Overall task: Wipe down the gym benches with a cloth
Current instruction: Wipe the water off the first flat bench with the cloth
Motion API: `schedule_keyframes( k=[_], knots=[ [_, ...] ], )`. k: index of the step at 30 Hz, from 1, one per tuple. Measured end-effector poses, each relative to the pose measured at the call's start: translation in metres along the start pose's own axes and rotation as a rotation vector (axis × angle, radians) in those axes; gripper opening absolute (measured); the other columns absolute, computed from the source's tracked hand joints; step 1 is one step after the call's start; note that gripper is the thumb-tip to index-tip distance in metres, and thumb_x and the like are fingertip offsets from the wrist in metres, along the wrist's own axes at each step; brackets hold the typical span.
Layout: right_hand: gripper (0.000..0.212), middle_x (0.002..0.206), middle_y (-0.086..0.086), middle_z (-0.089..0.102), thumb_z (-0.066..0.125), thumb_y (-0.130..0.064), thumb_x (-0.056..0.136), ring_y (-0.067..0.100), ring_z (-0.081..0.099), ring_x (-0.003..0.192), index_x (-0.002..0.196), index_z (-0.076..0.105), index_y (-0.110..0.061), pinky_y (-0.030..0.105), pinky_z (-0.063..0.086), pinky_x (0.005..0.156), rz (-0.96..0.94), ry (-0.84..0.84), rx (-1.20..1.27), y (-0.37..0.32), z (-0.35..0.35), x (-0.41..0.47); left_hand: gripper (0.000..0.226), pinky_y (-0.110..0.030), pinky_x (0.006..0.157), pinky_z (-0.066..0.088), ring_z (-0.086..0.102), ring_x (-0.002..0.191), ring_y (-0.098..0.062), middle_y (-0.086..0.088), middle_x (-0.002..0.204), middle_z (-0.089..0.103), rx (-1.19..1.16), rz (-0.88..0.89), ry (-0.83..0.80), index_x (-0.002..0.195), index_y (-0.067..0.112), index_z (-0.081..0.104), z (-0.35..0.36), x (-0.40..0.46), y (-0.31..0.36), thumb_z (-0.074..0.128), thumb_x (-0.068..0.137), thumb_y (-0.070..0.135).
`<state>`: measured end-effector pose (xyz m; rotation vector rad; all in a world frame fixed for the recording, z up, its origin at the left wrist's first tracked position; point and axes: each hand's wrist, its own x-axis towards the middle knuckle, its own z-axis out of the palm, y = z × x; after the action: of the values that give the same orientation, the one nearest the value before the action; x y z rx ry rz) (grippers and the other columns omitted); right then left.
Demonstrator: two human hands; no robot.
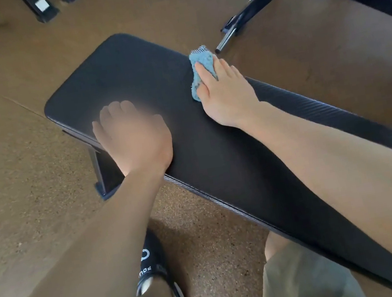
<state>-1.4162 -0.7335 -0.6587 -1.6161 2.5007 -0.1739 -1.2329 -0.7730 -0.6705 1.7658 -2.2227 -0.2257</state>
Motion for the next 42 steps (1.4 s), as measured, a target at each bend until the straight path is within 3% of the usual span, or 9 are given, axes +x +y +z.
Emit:
schedule_keyframes(
  k=[5, 8, 14, 19, 22, 30, 33, 36, 42],
  knots=[
    [0.064, 0.17, 0.015, 0.012, 0.008, -0.043, 0.104, 0.028, 0.012, 0.157, 0.163, 0.018, -0.021, 0.039, 0.008, 0.128, -0.18, -0.03, -0.008, -0.007, 0.004, -0.127, 0.049, -0.054, 0.125, 0.016, 0.035, 0.145, -0.036, -0.014, 0.146, 0.048, -0.021, -0.014, 0.04, 0.13, 0.006, 0.05, 0.001, 0.0, 0.002, 0.03, 0.092, 0.031],
    [0.06, 0.169, 0.015, 0.017, 0.016, -0.04, 0.105, 0.028, 0.017, 0.156, 0.162, 0.025, -0.025, 0.038, 0.01, 0.127, -0.292, -0.06, -0.034, 0.019, 0.0, -0.114, 0.05, -0.054, 0.125, 0.016, 0.036, 0.144, -0.036, -0.014, 0.144, 0.049, -0.022, -0.011, 0.062, 0.127, 0.006, 0.05, 0.001, 0.0, 0.001, 0.029, 0.091, 0.032],
    [0.055, 0.169, 0.017, 0.015, 0.018, -0.036, 0.109, 0.032, 0.017, 0.155, 0.163, 0.018, -0.025, 0.042, 0.013, 0.127, -0.019, -0.012, -0.001, 0.036, -0.002, 0.003, 0.041, -0.053, 0.125, 0.016, 0.04, 0.139, -0.036, -0.014, 0.136, 0.051, -0.059, -0.014, 0.098, 0.12, 0.008, 0.05, 0.004, 0.0, 0.001, 0.035, 0.09, 0.031],
    [0.062, 0.165, 0.025, 0.022, 0.013, -0.037, 0.105, 0.038, 0.022, 0.153, 0.16, 0.029, -0.014, 0.046, 0.016, 0.127, -0.054, 0.077, 0.015, 0.022, 0.008, -0.071, 0.037, -0.051, 0.125, 0.016, 0.042, 0.135, -0.035, -0.012, 0.134, 0.051, -0.084, -0.014, 0.117, 0.118, 0.009, 0.05, 0.003, 0.0, 0.001, 0.038, 0.091, 0.031],
    [0.061, 0.167, 0.018, 0.022, 0.013, -0.041, 0.105, 0.034, 0.026, 0.153, 0.161, 0.025, -0.022, 0.037, 0.01, 0.126, -0.126, -0.004, -0.021, 0.033, 0.003, -0.128, 0.039, -0.05, 0.126, 0.016, 0.042, 0.136, -0.035, -0.011, 0.134, 0.05, -0.078, -0.026, 0.107, 0.119, 0.009, 0.05, 0.002, 0.0, 0.0, 0.036, 0.091, 0.032],
    [0.054, 0.171, 0.009, 0.012, 0.02, -0.036, 0.109, 0.023, 0.01, 0.158, 0.163, 0.018, -0.03, 0.028, -0.002, 0.123, 0.03, 0.011, -0.045, 0.066, -0.009, -0.104, 0.048, -0.053, 0.126, 0.014, 0.038, 0.142, -0.034, -0.012, 0.141, 0.05, -0.056, 0.006, 0.075, 0.124, 0.007, 0.051, 0.003, 0.001, -0.004, 0.03, 0.09, 0.033],
    [0.054, 0.164, 0.018, 0.027, 0.024, -0.034, 0.109, 0.035, 0.028, 0.149, 0.162, 0.022, -0.023, 0.041, 0.015, 0.123, 0.072, 0.051, -0.043, 0.037, -0.005, -0.04, 0.053, -0.054, 0.126, 0.013, 0.033, 0.147, -0.034, -0.014, 0.148, 0.047, -0.038, 0.042, 0.054, 0.13, 0.006, 0.05, 0.003, 0.001, -0.003, 0.028, 0.091, 0.033],
    [0.053, 0.146, 0.02, 0.046, 0.023, -0.036, 0.109, 0.039, 0.048, 0.126, 0.16, 0.025, -0.023, 0.045, 0.034, 0.108, 0.129, 0.056, -0.032, 0.012, -0.004, 0.007, 0.054, -0.055, 0.126, 0.013, 0.03, 0.149, -0.034, -0.015, 0.152, 0.044, -0.025, 0.054, 0.014, 0.133, 0.006, 0.049, 0.002, 0.002, -0.005, 0.027, 0.092, 0.033],
    [0.05, 0.134, 0.022, 0.055, 0.028, -0.033, 0.109, 0.043, 0.052, 0.116, 0.157, 0.035, -0.02, 0.049, 0.037, 0.104, 0.323, 0.129, -0.047, 0.055, -0.007, -0.055, 0.032, -0.059, 0.109, 0.032, 0.045, 0.128, -0.043, -0.018, 0.127, 0.054, -0.034, 0.241, -0.057, 0.109, 0.003, 0.053, -0.01, 0.023, -0.026, 0.041, 0.092, 0.027]
  ],
)
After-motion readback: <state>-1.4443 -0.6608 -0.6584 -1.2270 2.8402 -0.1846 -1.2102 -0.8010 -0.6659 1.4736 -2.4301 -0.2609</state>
